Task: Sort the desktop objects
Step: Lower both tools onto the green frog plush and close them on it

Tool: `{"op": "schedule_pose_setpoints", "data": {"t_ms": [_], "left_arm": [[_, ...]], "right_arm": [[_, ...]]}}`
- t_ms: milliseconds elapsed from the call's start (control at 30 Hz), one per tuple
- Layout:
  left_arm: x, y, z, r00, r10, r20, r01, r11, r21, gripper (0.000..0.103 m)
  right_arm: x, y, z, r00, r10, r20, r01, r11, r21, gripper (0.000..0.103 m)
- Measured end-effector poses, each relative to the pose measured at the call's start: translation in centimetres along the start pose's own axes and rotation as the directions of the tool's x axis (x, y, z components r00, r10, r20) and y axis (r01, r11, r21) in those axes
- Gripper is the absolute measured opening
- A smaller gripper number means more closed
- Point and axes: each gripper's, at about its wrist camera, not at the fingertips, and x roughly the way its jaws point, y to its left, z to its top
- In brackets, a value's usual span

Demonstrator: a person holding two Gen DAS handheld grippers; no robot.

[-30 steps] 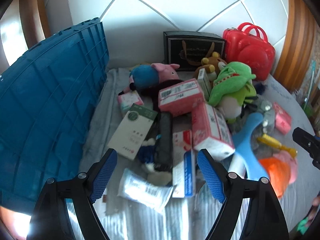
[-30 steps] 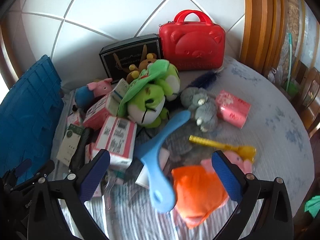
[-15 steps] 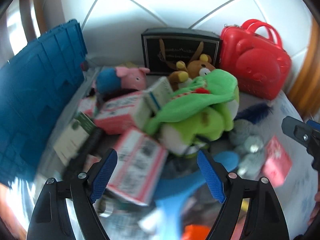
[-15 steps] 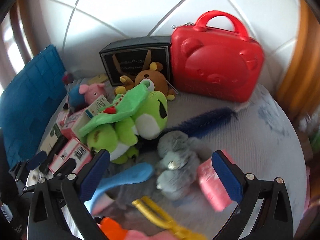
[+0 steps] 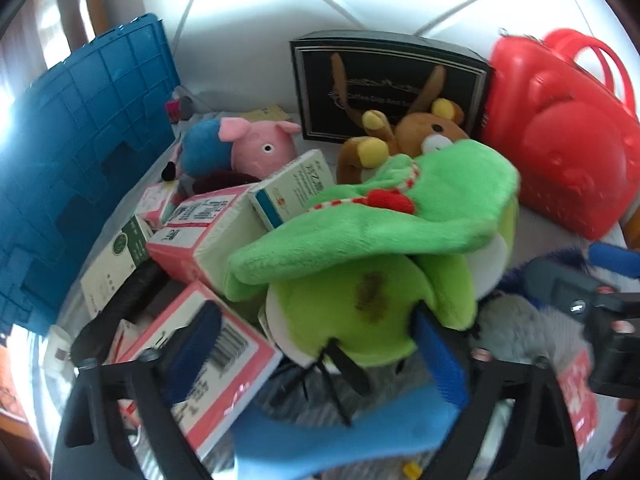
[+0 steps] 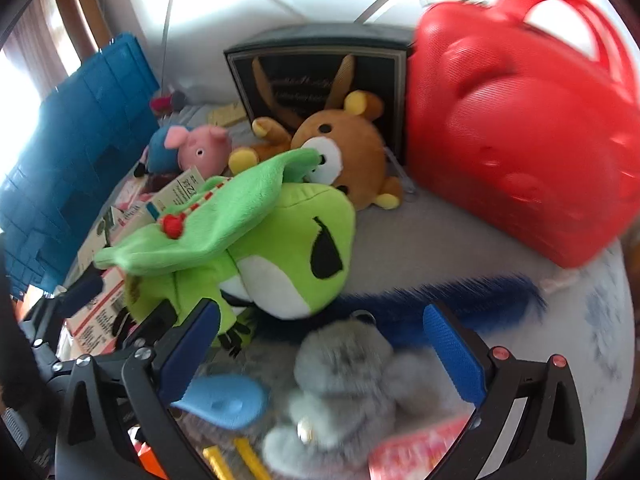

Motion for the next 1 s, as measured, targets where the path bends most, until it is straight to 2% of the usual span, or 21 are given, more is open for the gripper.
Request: {"op": "schedule_pose_setpoints", "data": {"t_ms": [100, 200, 267, 400, 433, 567, 667, 733, 833, 1000], "left_arm": [[0.9, 0.3, 0.5, 0.999, -0.035, 0.010, 0.035, 0.999, -0.003, 0.102], [0.5, 0.3, 0.7, 0.999, -0.041, 0.031, 0.040, 0.998, 0.047, 0.102], [-0.2, 0.7, 0.4, 0.998, -0.039, 0.040, 0.037, 0.998, 0.058, 0.098], [-0.5, 0.7, 0.2, 0.997, -0.082, 0.007, 0.082, 0.996, 0.039, 0.076], [-0.6, 0.5, 0.1, 0.996, -0.093, -0.001, 0.093, 0.995, 0.044, 0.075], [-0.3, -1.0, -0.7, 0.996, -0.087, 0.002, 0.087, 0.991, 0.098, 0.075], [1.7, -1.1, -0.6, 1.000, -0.010, 0.019, 0.008, 0.995, 0.103, 0.075], [2.8, -0.1, 0.0, 0.999, -0.035, 0.018, 0.034, 0.997, 0.063, 0.077], [3.4, 0.3, 0.7, 0.999, -0.036, 0.039, 0.033, 0.997, 0.065, 0.084], [4.3, 0.4, 1.3, 0.997, -0.039, 0.061, 0.035, 0.997, 0.066, 0.086]], "right_arm": [[2.2, 0.0, 0.7, 1.000, 0.014, -0.014, -0.014, 1.000, -0.001, 0.103], [4.0, -0.2, 1.3, 1.000, 0.016, -0.024, -0.015, 1.000, 0.007, 0.103], [4.8, -0.2, 1.6, 0.999, 0.025, -0.025, -0.024, 1.000, 0.012, 0.103], [5.6, -0.2, 1.9, 0.999, 0.039, -0.029, -0.039, 0.999, 0.010, 0.103], [5.6, -0.2, 1.9, 0.999, 0.039, -0.030, -0.039, 0.999, 0.007, 0.103], [5.9, -0.1, 1.8, 0.999, 0.037, -0.035, -0.038, 0.999, -0.005, 0.103], [6.0, 0.0, 1.8, 0.999, 0.036, -0.038, -0.037, 0.999, -0.014, 0.103], [6.1, 0.0, 1.8, 0.999, 0.036, -0.041, -0.037, 0.999, -0.020, 0.103], [6.6, 0.1, 2.0, 0.999, 0.040, -0.033, -0.040, 0.999, -0.023, 0.103], [7.8, 0.1, 2.7, 0.998, 0.058, -0.010, -0.058, 0.998, -0.020, 0.103]]}}
